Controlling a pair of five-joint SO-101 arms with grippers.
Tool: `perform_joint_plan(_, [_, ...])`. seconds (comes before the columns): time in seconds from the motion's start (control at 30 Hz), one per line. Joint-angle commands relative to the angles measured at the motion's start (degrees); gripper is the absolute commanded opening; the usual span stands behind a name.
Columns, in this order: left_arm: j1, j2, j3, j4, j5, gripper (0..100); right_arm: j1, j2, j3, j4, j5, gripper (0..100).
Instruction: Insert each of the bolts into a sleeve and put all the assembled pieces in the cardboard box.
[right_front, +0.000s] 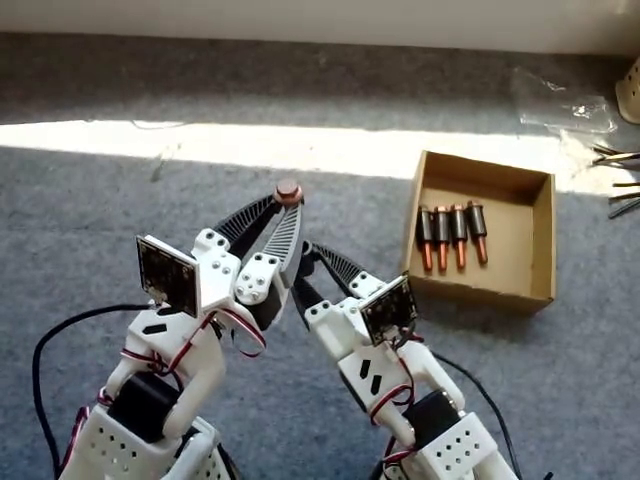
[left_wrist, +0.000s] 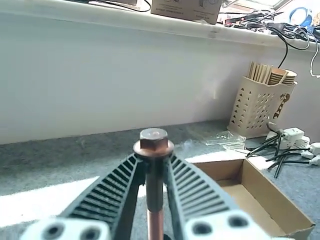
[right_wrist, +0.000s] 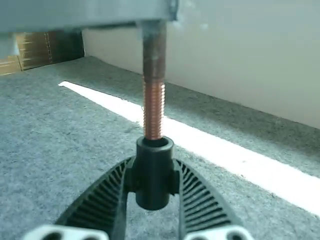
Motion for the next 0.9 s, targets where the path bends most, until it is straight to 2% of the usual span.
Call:
perform_joint_plan(0.0, [-0.3,-0.6,0.8,-1.7,0.4,0,0.0,-0.7,6.2,-0.1,-0.1,0.4])
perform_joint_plan(0.3, [0.0,-0.7,1.1,-1.8,0.5,0,0.0,-0.7,6.1,-0.2,-0.1,0.4])
perform_joint_plan(0.5, [4.7,-0.5,1.2,-1.6,0.3,0,0.0,-0.7,6.0,-0.2,-0.1,0.4])
perform_joint_plan(0.87, [4.1,-1.0,5.2,-1.3,0.4,0,0.0,-0.7,6.1,-0.2,-0.1,0.4])
